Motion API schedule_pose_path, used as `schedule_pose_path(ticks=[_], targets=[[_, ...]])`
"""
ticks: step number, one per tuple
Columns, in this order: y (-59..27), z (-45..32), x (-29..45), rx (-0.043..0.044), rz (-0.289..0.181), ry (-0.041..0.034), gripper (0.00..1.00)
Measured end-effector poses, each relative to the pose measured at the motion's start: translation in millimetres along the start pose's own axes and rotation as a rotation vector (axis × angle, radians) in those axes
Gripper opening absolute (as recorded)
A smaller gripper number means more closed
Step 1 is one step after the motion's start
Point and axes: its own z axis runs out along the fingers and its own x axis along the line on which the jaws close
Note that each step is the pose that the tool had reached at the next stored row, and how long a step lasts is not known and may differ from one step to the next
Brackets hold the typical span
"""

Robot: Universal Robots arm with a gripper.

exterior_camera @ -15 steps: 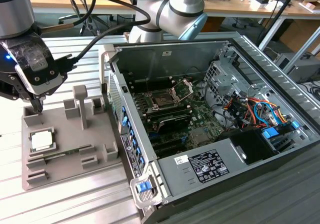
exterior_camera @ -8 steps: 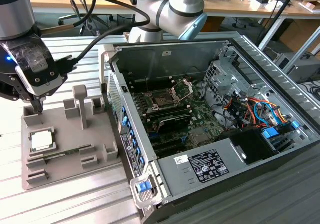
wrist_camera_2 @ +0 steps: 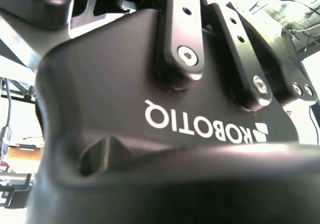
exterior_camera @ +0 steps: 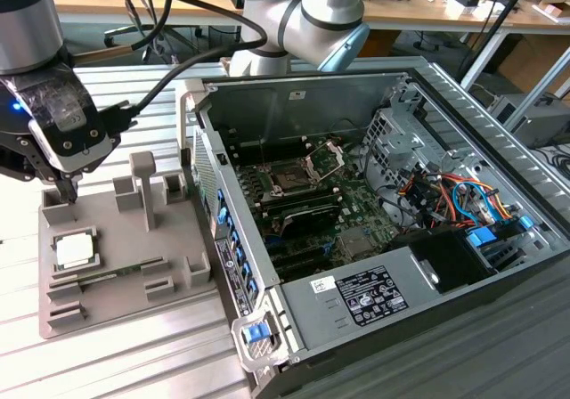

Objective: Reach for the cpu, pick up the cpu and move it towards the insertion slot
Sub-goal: 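Reach for the cpu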

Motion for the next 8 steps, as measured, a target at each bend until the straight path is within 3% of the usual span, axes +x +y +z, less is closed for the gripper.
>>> schedule_pose_path(ticks=[8], targets=[[0.0, 1.6, 0.0, 0.0000, 0.000, 0.0001, 0.11]])
